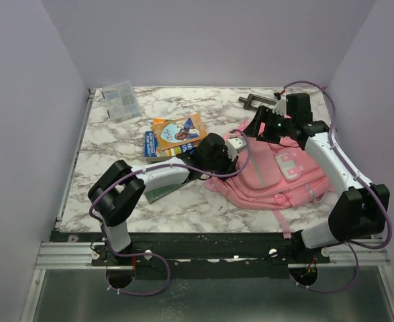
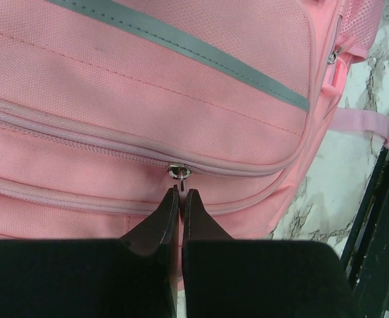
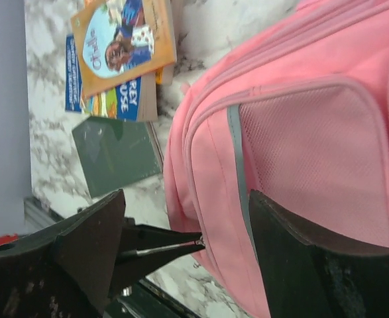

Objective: Pack the student bag
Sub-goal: Zip the student bag at the center of the board.

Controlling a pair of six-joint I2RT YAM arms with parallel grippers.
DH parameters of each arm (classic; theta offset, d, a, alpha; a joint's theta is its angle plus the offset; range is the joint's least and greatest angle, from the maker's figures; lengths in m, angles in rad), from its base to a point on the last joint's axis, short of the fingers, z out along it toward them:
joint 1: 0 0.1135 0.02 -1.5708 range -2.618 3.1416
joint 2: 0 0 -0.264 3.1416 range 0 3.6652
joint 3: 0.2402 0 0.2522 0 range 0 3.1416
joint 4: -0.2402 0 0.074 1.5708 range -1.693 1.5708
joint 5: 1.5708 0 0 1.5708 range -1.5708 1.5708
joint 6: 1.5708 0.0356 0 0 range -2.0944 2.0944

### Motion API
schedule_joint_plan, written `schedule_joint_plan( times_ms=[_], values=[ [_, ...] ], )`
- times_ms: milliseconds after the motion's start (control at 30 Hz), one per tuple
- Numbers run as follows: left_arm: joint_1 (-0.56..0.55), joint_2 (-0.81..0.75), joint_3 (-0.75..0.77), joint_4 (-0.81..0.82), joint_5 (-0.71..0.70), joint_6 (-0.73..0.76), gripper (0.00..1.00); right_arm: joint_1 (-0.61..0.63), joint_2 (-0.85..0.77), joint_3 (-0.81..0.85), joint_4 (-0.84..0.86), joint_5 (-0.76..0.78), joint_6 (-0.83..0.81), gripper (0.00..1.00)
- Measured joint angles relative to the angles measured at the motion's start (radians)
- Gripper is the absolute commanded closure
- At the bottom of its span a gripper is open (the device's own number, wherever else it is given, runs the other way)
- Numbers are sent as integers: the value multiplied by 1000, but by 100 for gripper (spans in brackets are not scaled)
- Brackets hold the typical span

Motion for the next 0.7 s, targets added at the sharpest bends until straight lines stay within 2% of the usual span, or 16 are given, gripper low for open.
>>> schedule_joint_plan(
  times_ms=[200, 467, 633, 700],
  values=[
    [0, -2, -8, 22, 9, -26, 100, 2, 44, -72, 33, -116, -96, 29],
    [0, -2, -14, 31, 12, -47, 100, 2, 81, -97, 74, -144, -132, 28],
    [0, -2, -20, 39, 14, -55, 100, 2, 94, -97, 104, -156, -141, 43],
    [0, -2, -20, 39, 14, -58, 100, 2, 116, -97, 116, -185, -139, 43]
  ],
)
